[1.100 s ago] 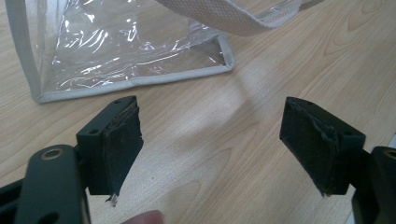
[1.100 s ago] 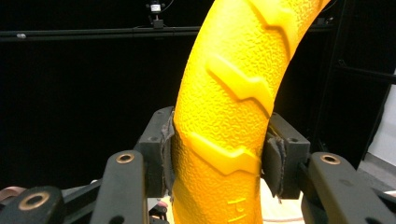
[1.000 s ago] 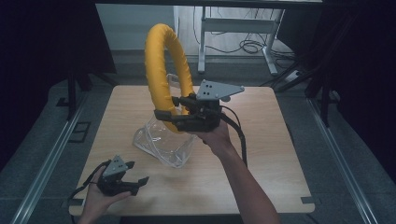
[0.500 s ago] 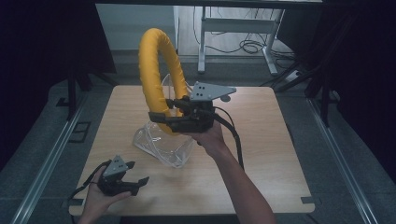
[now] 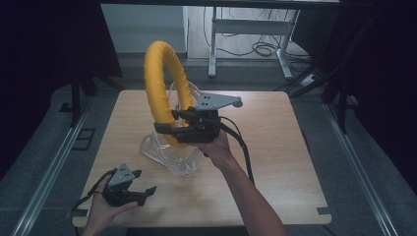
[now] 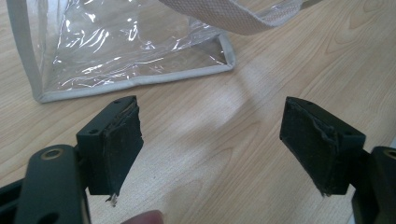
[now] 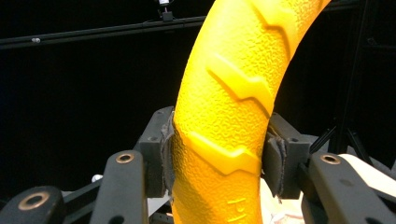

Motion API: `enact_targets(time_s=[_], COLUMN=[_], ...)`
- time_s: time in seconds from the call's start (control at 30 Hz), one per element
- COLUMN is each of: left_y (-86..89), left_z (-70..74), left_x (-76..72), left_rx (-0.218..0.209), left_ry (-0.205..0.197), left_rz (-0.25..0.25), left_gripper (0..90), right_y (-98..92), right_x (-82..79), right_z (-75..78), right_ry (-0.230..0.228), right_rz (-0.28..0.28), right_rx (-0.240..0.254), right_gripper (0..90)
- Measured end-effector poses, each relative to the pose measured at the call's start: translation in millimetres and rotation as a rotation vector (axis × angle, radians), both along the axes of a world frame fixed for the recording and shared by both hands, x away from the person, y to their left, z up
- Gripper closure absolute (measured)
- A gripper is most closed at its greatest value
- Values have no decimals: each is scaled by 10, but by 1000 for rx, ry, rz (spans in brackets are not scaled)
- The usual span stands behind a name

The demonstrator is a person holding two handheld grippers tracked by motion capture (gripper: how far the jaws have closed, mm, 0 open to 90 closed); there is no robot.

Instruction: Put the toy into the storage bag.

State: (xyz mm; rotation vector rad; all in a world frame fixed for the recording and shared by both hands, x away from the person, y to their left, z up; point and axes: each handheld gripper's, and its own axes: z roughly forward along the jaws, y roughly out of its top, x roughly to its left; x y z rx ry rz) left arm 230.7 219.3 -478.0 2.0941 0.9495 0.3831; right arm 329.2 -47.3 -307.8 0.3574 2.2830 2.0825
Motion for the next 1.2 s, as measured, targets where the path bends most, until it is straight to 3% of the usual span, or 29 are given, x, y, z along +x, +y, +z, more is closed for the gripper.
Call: enact_targets(time_s=[0.5, 0.6, 1.2], left_y=[1, -4, -13], left_z=[-2, -6, -12], left_x=[2, 4, 6], left_rx=[10, 14, 19], left_ry=[-3, 0, 1], left_rz=[-2, -2, -4], left_gripper=[207, 207, 207], right_y=[-1, -12, -77], right_x=[62, 82, 190], right_z=[-323, -387, -748], right_ry=[68, 62, 154], right_rz=[6, 4, -8], right_rx=[6, 8, -10], right_gripper=[512, 512, 511])
